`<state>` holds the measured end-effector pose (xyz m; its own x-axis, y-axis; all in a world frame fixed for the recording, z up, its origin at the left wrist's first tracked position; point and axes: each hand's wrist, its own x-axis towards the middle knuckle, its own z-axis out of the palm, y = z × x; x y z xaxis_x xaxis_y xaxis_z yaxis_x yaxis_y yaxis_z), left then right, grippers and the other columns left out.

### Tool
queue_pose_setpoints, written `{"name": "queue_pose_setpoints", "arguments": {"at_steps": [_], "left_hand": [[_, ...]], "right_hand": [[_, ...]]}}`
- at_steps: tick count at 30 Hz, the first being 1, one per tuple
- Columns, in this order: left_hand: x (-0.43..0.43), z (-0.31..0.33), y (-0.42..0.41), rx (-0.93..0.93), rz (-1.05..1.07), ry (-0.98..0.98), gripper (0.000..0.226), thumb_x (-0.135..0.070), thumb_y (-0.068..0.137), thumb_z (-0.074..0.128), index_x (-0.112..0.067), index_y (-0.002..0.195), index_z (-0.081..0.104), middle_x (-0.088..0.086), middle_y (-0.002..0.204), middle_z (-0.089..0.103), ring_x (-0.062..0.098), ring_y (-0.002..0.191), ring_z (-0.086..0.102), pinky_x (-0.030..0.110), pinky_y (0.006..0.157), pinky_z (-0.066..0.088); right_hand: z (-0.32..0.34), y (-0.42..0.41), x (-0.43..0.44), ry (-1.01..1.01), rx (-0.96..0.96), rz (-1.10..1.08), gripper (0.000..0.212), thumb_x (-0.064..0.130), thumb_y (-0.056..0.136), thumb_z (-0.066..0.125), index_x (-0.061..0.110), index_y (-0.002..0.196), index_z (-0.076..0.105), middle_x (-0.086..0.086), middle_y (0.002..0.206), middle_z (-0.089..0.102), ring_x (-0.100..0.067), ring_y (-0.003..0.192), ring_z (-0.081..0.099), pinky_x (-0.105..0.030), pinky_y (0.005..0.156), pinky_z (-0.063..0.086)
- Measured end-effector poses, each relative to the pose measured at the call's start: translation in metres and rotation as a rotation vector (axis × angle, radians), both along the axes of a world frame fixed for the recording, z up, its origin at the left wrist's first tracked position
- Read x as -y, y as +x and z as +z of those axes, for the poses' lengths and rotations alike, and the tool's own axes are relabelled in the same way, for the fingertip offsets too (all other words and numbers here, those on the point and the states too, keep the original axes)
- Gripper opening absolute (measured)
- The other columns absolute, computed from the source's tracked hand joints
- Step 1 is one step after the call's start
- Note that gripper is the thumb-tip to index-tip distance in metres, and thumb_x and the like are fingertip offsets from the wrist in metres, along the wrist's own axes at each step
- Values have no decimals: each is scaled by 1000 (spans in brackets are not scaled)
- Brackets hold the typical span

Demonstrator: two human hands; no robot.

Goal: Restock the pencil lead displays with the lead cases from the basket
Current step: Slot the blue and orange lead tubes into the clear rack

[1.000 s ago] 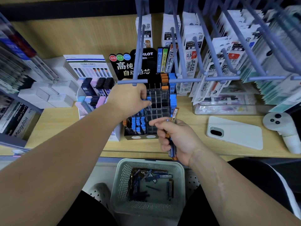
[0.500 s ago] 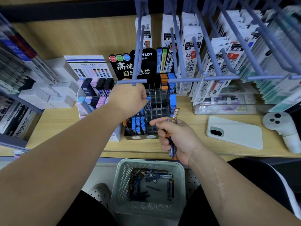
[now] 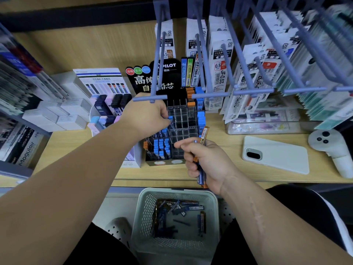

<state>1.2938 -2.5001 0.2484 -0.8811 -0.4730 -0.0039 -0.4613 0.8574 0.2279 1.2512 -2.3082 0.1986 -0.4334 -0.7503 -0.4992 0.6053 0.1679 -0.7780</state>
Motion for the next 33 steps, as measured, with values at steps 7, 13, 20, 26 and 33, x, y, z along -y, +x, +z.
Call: {"name": "queue_pose_setpoints", "arguments": {"at_steps": [7,13,20,26,33], "left_hand": [[-1,0,-5,54,-28,-7,15,-29,87,73,-20,76,71,-6,75,67,13,75,60,36,77,55],[-2,-2,-1,8,-31,77,17,-27,86,75,-28,73,64,-22,62,52,-3,62,51,26,69,46],[-1,-4,-2,-12,-84,112,17,-21,87,73,-31,77,64,-21,66,57,-5,65,53,25,72,50],[1,-4,-5,-73,-103,74,8,-22,84,78,-22,83,70,-15,70,57,0,65,52,29,68,50],[0,0,-6,-70,-91,106,15,-23,82,79,-21,84,65,-7,72,62,8,67,57,30,66,50]], "right_hand": [[1,0,-1,-2,3,-14,20,6,98,56,3,106,74,-1,62,46,-13,49,36,-26,45,25],[1,0,-1,-2,6,-18,20,6,98,56,6,103,75,-1,61,46,-13,48,37,-25,44,27],[1,1,0,2,2,-3,20,6,98,56,6,103,75,0,61,46,-12,48,36,-24,43,27],[2,1,0,-1,13,-9,21,5,98,55,6,101,75,-1,61,46,-12,48,36,-23,43,27],[10,1,-1,-118,111,61,21,3,98,54,4,108,72,0,63,42,-11,48,34,-21,42,25]]}}
